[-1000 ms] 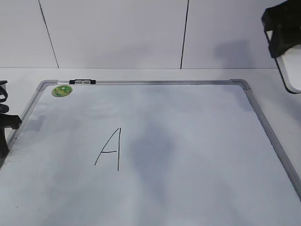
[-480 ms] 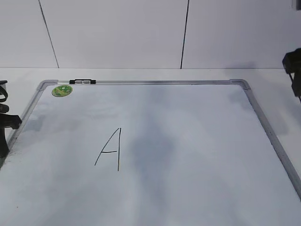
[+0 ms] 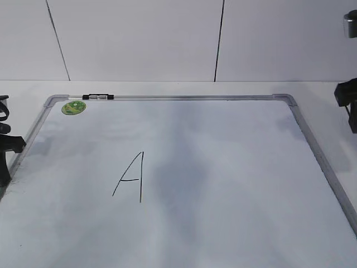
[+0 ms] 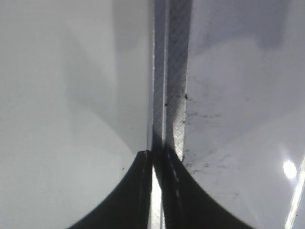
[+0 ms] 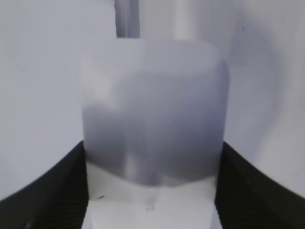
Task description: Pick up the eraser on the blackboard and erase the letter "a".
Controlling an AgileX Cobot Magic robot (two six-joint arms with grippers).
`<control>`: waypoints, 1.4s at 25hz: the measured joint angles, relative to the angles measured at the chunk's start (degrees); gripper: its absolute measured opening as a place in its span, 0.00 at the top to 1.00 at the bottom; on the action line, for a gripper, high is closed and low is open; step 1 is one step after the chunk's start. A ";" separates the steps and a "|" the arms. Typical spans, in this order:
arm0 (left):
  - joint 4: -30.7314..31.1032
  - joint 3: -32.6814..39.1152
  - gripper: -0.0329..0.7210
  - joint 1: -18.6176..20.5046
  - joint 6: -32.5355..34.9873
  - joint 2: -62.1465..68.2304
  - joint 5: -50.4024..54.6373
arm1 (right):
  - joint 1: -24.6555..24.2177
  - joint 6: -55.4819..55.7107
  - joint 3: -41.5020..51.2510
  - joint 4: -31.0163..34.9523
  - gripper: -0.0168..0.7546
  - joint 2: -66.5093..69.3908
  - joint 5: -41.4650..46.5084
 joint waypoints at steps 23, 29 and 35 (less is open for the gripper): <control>-0.33 0.00 0.91 0.00 0.00 0.00 0.00 | 0.00 0.13 0.00 0.12 0.27 8.87 -7.11; -0.29 0.00 0.91 0.00 0.00 0.00 0.00 | 0.00 -0.62 0.00 1.43 0.27 13.12 -7.57; -0.35 0.00 0.91 0.00 0.00 0.00 0.00 | 0.00 -2.09 -0.49 3.07 0.26 14.42 -10.00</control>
